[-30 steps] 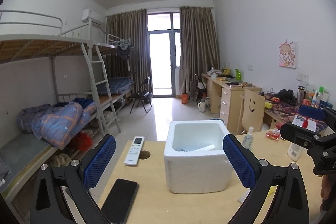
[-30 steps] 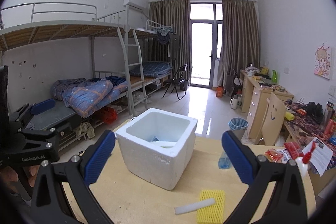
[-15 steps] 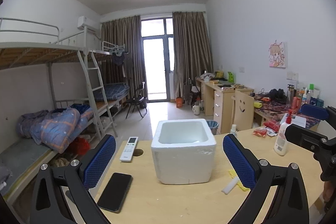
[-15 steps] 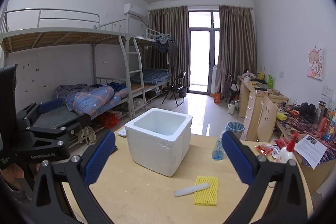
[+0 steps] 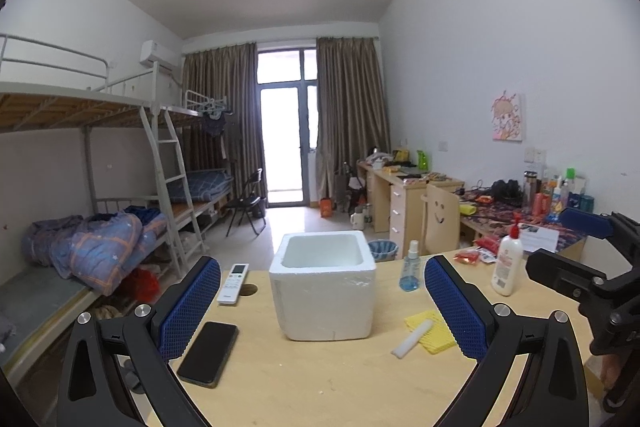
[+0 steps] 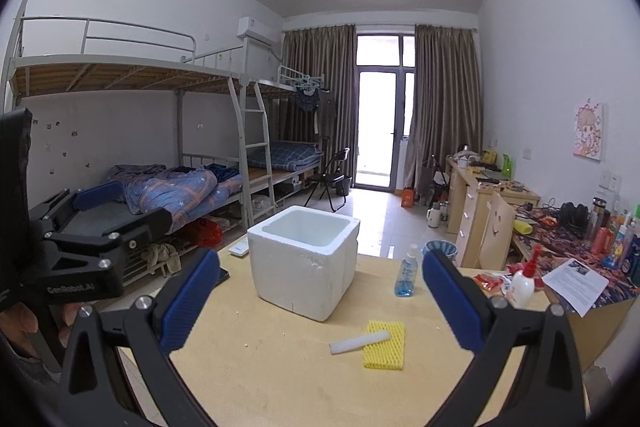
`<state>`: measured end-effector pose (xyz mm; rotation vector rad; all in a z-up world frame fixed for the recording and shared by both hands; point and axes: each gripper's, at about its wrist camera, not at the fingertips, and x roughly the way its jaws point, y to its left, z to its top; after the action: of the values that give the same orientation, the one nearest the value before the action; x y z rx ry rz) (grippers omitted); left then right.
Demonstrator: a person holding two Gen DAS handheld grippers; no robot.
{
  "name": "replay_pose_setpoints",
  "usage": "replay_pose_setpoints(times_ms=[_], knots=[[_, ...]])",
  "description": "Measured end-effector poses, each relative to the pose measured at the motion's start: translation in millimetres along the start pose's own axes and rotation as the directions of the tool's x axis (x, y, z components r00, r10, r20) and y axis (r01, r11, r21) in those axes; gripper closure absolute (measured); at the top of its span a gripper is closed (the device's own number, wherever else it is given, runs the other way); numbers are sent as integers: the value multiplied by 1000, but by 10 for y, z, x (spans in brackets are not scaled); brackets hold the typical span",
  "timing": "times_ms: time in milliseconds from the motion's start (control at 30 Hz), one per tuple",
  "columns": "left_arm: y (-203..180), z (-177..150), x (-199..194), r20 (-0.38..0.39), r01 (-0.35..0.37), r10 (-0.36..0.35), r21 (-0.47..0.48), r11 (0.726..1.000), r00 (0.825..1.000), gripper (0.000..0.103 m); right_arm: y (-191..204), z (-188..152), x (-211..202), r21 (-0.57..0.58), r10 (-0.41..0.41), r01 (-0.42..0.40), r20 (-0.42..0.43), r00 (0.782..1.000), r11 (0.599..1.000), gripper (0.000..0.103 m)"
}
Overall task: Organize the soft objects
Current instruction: 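Move both tools back from the box toward the yellow mesh sleeve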
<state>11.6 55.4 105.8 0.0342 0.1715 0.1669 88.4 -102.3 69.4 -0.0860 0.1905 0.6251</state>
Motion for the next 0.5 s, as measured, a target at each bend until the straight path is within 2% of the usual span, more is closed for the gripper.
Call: replay_pose_setpoints(times_ms=[267,500], knots=[[-50,-109,-305,37,26,-25,-22,999,999,1,33,-150,-309,16,-28,28,32,999,999,0],[-163,-358,-434,71,16,-16,-1,1000,997,1,88,-343,-407,6,-55,55,50,997,998,0]])
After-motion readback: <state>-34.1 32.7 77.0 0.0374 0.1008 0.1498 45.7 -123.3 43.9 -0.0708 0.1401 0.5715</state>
